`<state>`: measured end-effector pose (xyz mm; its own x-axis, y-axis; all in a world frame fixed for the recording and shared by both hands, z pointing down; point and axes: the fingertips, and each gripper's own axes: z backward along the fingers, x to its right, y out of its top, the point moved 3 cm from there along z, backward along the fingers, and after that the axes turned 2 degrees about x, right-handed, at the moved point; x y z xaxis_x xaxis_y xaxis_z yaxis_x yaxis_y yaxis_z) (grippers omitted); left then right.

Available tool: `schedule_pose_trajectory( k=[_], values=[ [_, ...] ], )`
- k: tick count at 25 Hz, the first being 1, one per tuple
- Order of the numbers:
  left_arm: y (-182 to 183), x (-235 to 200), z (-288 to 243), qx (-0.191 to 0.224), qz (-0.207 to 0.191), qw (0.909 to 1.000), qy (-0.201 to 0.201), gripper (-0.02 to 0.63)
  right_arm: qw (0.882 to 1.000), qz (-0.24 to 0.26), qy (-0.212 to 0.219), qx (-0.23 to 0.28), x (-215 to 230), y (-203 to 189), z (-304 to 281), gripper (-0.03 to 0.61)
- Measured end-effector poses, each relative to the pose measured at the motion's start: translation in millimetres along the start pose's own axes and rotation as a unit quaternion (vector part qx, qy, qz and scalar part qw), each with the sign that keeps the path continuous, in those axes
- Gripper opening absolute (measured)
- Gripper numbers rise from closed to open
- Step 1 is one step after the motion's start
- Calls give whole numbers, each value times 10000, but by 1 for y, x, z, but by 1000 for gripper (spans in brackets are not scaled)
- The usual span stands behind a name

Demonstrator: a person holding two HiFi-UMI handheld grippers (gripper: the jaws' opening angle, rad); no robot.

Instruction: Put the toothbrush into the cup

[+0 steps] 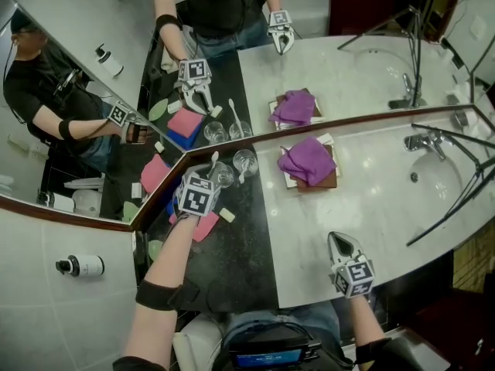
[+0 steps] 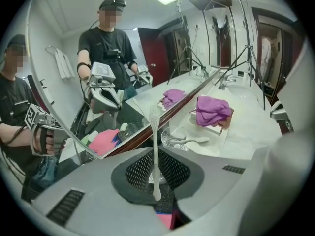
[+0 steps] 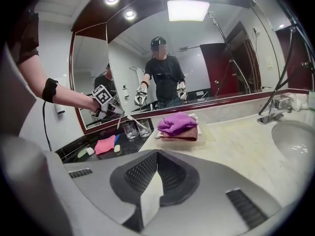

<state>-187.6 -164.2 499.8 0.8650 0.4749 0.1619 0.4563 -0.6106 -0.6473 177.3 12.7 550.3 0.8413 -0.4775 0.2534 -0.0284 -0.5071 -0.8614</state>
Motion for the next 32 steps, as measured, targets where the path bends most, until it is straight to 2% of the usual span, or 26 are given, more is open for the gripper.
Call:
schedule_pose_trajectory(
  k=[3,6,12,18,27,32],
  values=[
    [7,12,22,334,-10,9994,8,20,10000,82,22,39,1,10,0,18],
    [13,32,41,514,-213,9984,-69,20,9998,157,31,86,3,20,3,18],
    [20,92,65,571,-835,9941,-400,19,9997,204,44,156,8,30,7,18],
    [13,165,56,286,-1646,9826,-816,19,9997,137,43,203,16,35,11,18],
    [-23,241,-5,-475,-1992,9645,-1666,19,9998,-13,-56,195,31,28,20,18],
    [-46,275,-37,-866,-2290,9480,-2035,19,9998,-24,-155,92,43,14,28,18]
  ],
)
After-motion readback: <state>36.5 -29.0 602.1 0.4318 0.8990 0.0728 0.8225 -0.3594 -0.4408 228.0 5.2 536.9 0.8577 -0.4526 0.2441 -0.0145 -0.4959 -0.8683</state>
